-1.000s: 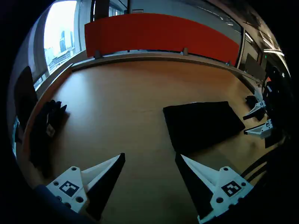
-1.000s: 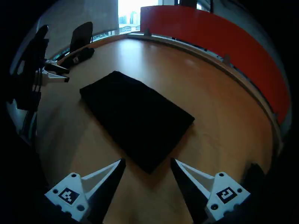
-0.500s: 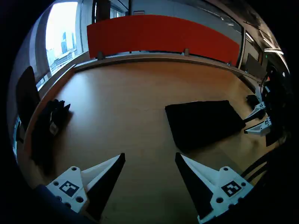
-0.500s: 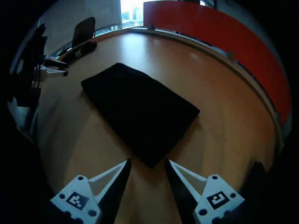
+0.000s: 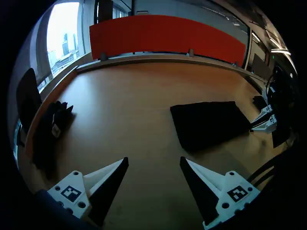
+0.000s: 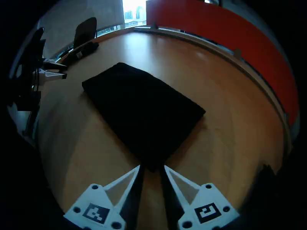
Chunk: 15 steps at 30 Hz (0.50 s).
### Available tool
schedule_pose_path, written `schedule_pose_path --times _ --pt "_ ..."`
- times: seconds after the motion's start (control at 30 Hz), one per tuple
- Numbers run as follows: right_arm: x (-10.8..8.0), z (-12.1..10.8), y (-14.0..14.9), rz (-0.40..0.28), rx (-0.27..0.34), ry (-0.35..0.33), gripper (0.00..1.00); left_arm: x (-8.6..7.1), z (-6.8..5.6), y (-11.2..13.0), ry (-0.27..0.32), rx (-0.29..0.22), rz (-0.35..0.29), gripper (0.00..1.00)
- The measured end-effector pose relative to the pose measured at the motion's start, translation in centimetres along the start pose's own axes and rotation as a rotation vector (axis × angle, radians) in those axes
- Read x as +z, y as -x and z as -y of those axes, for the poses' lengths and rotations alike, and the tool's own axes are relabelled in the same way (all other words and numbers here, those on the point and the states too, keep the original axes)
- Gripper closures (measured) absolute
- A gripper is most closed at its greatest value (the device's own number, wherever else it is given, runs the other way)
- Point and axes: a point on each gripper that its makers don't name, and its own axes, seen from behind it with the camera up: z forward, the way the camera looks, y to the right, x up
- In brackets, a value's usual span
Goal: Fold towel
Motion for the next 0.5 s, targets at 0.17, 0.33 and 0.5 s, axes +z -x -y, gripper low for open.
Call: schedule_pose_path --times 0.17,0.33,0.5 --pt "0.0 0.2 -0.5 -0.017 0.002 -0.001 0.92 0.0 0.2 -0.1 -0.002 -0.001 -0.001 0.0" --pt "-0.2 0.5 -0.9 -0.035 0.015 0.003 0.93 0.1 0.4 -0.2 -0.005 -0.001 -0.004 0.0" --pt "-0.6 0.4 -1.5 -0.058 0.031 0.02 0.93 0.1 0.4 -0.3 -0.006 0.0 -0.006 0.0"
